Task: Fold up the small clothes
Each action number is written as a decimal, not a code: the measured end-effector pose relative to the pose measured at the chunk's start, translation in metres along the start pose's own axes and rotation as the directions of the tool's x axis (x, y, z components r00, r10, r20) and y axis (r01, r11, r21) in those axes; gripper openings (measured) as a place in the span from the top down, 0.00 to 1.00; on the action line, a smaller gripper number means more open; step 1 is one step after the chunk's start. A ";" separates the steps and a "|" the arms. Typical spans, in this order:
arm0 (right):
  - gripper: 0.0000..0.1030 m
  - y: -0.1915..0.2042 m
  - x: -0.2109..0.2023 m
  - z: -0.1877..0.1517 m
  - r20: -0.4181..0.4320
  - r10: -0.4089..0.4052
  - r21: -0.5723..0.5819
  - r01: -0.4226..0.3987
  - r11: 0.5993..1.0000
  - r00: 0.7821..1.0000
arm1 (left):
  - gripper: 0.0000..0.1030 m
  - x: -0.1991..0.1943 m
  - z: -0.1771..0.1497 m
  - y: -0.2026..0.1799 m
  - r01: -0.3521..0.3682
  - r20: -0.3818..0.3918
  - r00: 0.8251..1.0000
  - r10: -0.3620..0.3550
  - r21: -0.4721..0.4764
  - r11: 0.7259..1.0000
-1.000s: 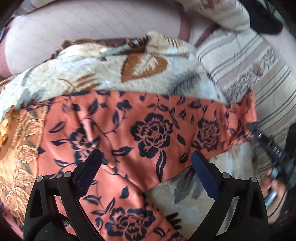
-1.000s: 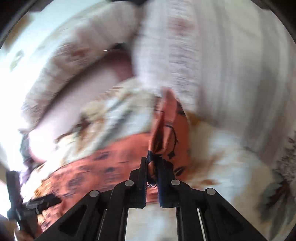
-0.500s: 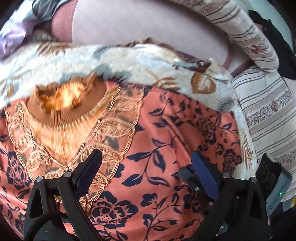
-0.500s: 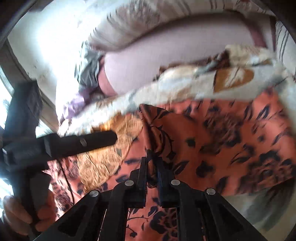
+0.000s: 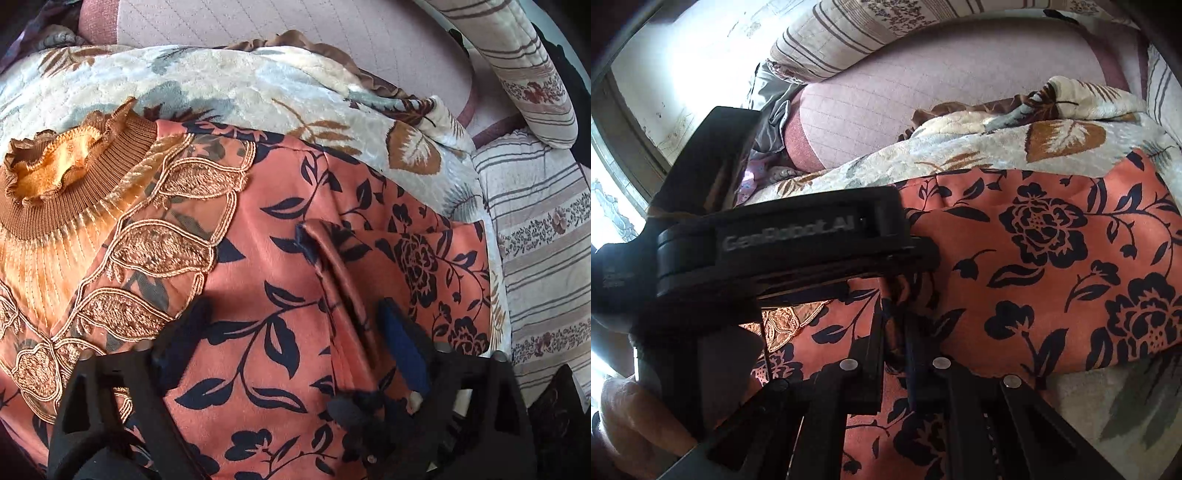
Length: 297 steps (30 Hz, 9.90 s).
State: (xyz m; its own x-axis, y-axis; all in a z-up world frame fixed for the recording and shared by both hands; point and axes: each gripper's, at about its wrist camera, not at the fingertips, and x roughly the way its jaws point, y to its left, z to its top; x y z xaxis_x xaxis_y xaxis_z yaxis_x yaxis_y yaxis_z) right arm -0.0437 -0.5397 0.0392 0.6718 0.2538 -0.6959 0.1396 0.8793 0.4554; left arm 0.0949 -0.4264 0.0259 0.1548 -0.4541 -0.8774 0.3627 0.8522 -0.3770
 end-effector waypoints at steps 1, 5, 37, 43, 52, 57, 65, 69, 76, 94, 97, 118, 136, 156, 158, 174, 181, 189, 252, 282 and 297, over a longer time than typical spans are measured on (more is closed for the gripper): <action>0.92 0.002 0.000 0.001 0.002 0.002 -0.004 -0.002 1.000 1.000 | 0.45 -0.002 0.001 0.001 0.005 0.000 1.000 -0.005 0.007 1.000; 0.92 0.011 -0.001 0.005 0.009 0.012 -0.020 -0.012 1.000 1.000 | 0.73 -0.020 0.006 0.013 0.035 0.016 0.999 -0.035 0.017 0.999; 0.92 0.171 0.111 -0.003 -0.140 0.175 -0.156 -0.196 0.968 0.975 | 0.87 -0.079 0.005 0.184 -0.051 0.106 0.992 0.070 -0.169 0.984; 0.60 0.176 0.112 -0.005 -0.151 0.105 -0.182 -0.132 0.974 0.983 | 0.88 -0.089 0.000 0.186 -0.120 0.119 0.983 0.136 -0.132 0.984; 0.56 0.160 0.098 -0.006 -0.136 0.016 -0.205 -0.044 0.978 0.991 | 0.88 -0.095 -0.007 0.210 -0.159 0.109 0.978 0.178 -0.161 0.974; 0.56 0.162 0.103 -0.004 -0.157 -0.005 -0.219 -0.030 0.975 0.988 | 0.88 -0.105 -0.015 0.211 -0.124 0.128 0.982 0.142 -0.141 0.982; 0.56 0.155 0.068 -0.008 -0.119 -0.004 -0.211 -0.022 0.977 0.993 | 0.69 -0.100 -0.014 0.189 -0.045 0.098 0.993 0.058 -0.133 0.990; 0.56 0.128 0.046 -0.005 -0.096 -0.033 -0.165 0.017 0.986 0.995 | 0.54 -0.081 -0.012 0.166 -0.081 0.097 0.991 0.091 -0.102 0.991; 0.56 0.108 0.041 0.000 -0.092 -0.049 -0.121 0.038 0.992 0.995 | 0.95 -0.092 -0.015 0.159 -0.117 0.193 0.973 0.123 -0.042 0.992; 0.56 0.165 0.075 -0.008 -0.124 -0.060 -0.222 0.031 0.975 0.990 | 0.88 -0.156 -0.037 0.252 -0.055 0.233 0.967 0.104 -0.207 0.977; 0.56 0.192 0.074 -0.008 -0.119 -0.030 -0.265 -0.003 0.964 0.992 | 0.64 -0.192 -0.049 0.290 -0.098 0.234 0.960 0.156 -0.243 0.965; 0.56 0.446 0.149 -0.088 -0.326 0.182 -0.558 -0.344 0.755 0.928 | 0.57 -0.361 -0.195 0.588 -0.011 0.307 0.842 0.444 -0.812 0.583; 0.73 0.494 0.212 -0.119 -0.260 0.015 -0.735 -0.208 0.646 0.965 | 0.95 -0.345 -0.155 0.618 -0.084 0.313 0.820 0.480 -0.763 0.641; 0.42 0.283 0.113 -0.007 -0.119 0.038 -0.266 -0.069 0.961 0.992 | 0.95 -0.259 -0.037 0.266 -0.029 0.404 0.914 0.034 -0.018 0.999; 0.42 0.239 0.101 0.002 -0.101 -0.026 -0.213 0.004 0.977 0.995 | 0.95 -0.220 -0.032 0.232 -0.029 0.354 0.935 0.017 0.028 0.999; 0.42 0.072 0.055 0.016 -0.094 0.146 0.227 -0.121 0.966 0.985 | 0.89 -0.087 -0.060 0.106 0.031 0.145 0.988 -0.057 0.172 0.985; 0.45 0.095 0.092 0.010 -0.142 0.207 0.250 -0.167 0.954 0.968 | 0.53 -0.167 -0.093 0.160 -0.034 0.257 0.966 -0.009 0.164 0.986; 0.96 0.131 0.102 0.016 -0.125 0.102 0.111 -0.088 0.990 0.987 | 0.53 -0.171 -0.109 0.265 0.162 0.269 0.959 -0.094 -0.245 0.956; 0.79 -0.044 0.048 0.066 0.043 -0.330 0.008 0.330 0.944 0.943 | 0.86 -0.138 -0.016 0.258 -0.348 0.270 0.882 0.386 -0.179 0.920; 0.56 -0.005 -0.152 -0.105 -0.101 -0.186 -0.132 0.172 0.976 0.977 | 0.42 -0.250 -0.259 0.201 -0.193 0.237 0.950 0.203 -0.062 0.979; 0.56 -0.032 -0.204 -0.182 -0.196 -0.251 -0.068 0.243 0.968 0.948 | 0.42 -0.268 -0.349 0.219 -0.161 0.197 0.961 0.193 -0.169 0.972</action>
State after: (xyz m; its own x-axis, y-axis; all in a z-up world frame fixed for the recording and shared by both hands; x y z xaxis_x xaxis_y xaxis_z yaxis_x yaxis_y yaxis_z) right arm -0.3177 -0.5462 0.0652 0.4590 0.0984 -0.8829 0.2488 0.9398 0.2342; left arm -0.1875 -0.0273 0.0746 0.3998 -0.3231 -0.8578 0.1723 0.9456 -0.2758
